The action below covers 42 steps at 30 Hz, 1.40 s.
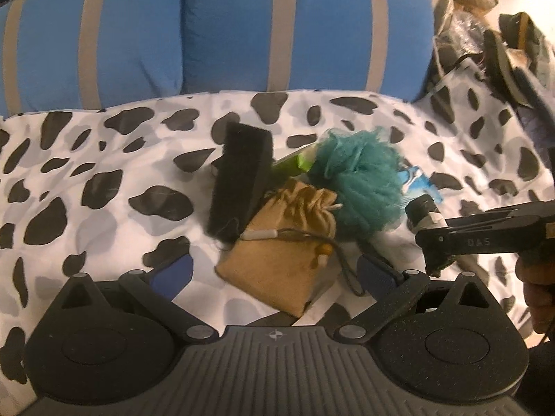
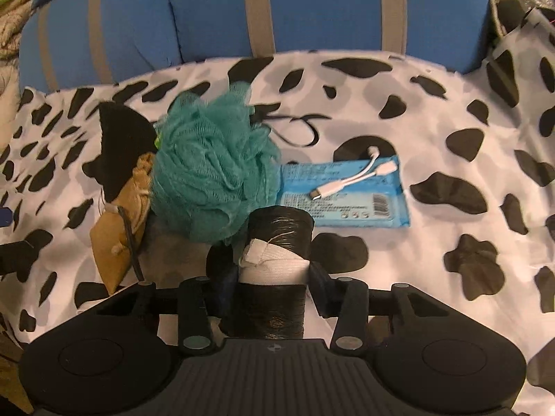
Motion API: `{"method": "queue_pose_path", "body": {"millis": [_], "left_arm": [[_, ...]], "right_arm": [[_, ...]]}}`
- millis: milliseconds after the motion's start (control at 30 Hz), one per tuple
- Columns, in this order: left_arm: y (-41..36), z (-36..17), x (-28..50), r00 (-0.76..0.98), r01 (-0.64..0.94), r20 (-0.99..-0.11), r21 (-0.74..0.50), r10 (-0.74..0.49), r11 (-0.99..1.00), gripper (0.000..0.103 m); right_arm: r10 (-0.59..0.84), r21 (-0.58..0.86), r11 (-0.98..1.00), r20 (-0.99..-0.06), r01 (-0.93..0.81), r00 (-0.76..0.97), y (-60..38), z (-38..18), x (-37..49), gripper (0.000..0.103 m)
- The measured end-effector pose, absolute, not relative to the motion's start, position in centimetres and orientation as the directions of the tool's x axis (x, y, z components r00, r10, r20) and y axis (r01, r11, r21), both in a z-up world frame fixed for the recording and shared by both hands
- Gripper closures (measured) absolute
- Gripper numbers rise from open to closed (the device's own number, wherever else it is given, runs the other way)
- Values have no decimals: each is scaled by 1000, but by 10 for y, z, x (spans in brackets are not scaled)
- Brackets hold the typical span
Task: Organize soft objects
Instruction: 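Lift the black roll with the right gripper while the left gripper grasps the white cable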
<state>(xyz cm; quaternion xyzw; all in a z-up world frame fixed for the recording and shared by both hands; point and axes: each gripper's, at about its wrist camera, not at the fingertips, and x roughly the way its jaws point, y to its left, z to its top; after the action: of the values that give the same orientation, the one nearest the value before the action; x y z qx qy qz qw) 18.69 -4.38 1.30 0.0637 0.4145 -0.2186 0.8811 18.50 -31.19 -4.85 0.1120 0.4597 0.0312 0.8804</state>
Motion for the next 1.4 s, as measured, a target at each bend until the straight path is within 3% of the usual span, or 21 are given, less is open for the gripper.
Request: {"method": "queue_pose_path", "body": {"millis": [300, 367, 400, 433, 767, 867, 1067, 1133, 1200, 1333, 1400], "left_arm": [[-34, 9, 196, 503, 410, -756, -218, -419, 886, 0], [-27, 3, 203, 474, 359, -761, -293, -444, 886, 7], [-24, 1, 206, 457, 338, -765, -323, -454, 884, 17], [-21, -3, 210, 436, 318, -768, -356, -469, 879, 20], [-18, -36, 248, 392, 94, -749, -545, -535, 833, 33], [-20, -52, 260, 375, 24, -745, -587, -552, 809, 43], [-21, -72, 272, 379, -71, -730, -635, -568, 769, 53], [-25, -75, 274, 367, -79, -736, -634, -569, 769, 66], [-30, -78, 275, 357, -78, -753, -613, -552, 786, 71], [-31, -84, 274, 355, -79, -760, -605, -545, 793, 97], [-29, -82, 272, 367, -76, -759, -601, -538, 796, 99]], "right_arm": [[180, 238, 971, -756, 8, 629, -315, -17, 157, 56], [185, 252, 968, -753, 17, 631, -319, -13, 150, 56], [187, 259, 966, -755, 23, 628, -322, -11, 146, 56], [187, 264, 964, -753, 29, 631, -324, -9, 142, 56], [222, 285, 959, -744, -1, 631, -325, 2, 111, 56], [225, 288, 957, -748, 1, 625, -326, 1, 110, 56], [226, 298, 954, -750, 12, 622, -331, 0, 113, 56], [227, 298, 955, -749, 9, 622, -331, 0, 113, 56], [230, 298, 954, -748, 5, 622, -331, 0, 114, 56], [227, 299, 954, -753, 14, 618, -331, -1, 114, 56], [225, 299, 954, -755, 18, 616, -331, -1, 115, 56]]}}
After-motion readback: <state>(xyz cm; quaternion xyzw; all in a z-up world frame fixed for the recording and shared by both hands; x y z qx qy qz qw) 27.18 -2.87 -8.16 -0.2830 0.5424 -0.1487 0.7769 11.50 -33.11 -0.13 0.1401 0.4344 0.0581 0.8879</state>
